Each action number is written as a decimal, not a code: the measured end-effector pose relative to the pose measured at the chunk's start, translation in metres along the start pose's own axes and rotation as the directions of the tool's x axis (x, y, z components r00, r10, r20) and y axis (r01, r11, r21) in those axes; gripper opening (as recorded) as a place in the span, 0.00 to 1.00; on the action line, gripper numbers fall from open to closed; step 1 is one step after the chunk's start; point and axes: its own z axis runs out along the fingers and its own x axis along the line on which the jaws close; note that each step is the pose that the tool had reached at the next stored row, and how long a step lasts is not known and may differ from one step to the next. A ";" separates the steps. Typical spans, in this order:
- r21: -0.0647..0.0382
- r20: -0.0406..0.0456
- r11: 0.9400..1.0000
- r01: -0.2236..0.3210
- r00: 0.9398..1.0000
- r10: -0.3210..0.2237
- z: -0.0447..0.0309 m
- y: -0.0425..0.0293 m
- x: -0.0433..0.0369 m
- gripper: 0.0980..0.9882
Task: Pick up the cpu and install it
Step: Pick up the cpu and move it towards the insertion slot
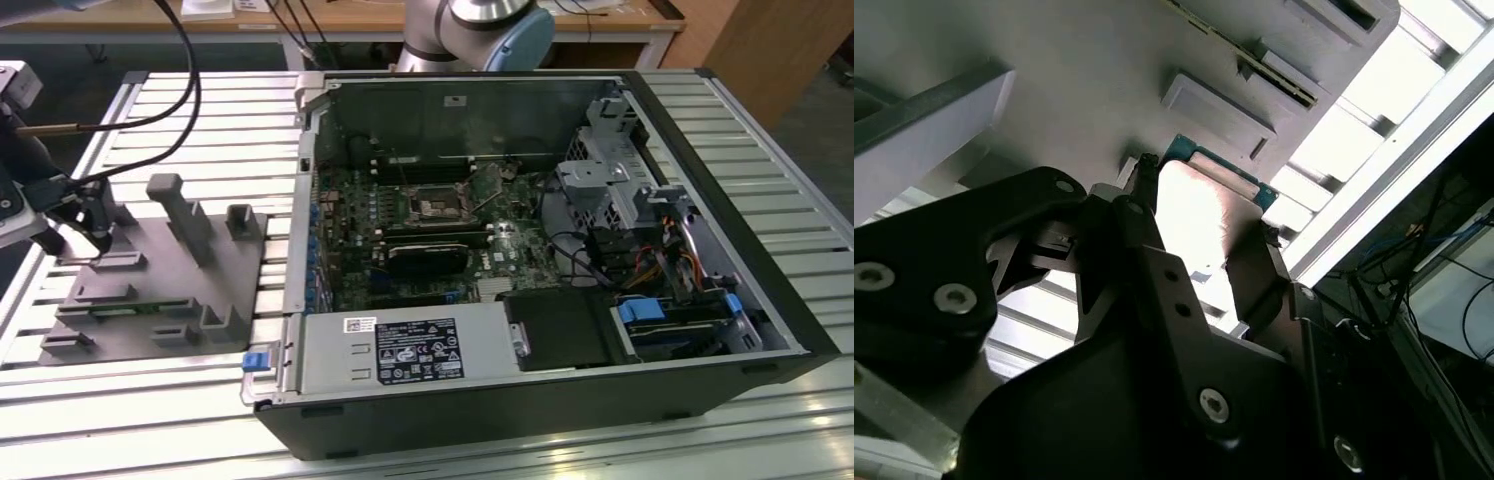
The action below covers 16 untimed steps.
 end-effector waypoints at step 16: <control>0.000 0.000 1.000 0.000 1.000 0.000 -0.0087 0.0006 0.0001 0.48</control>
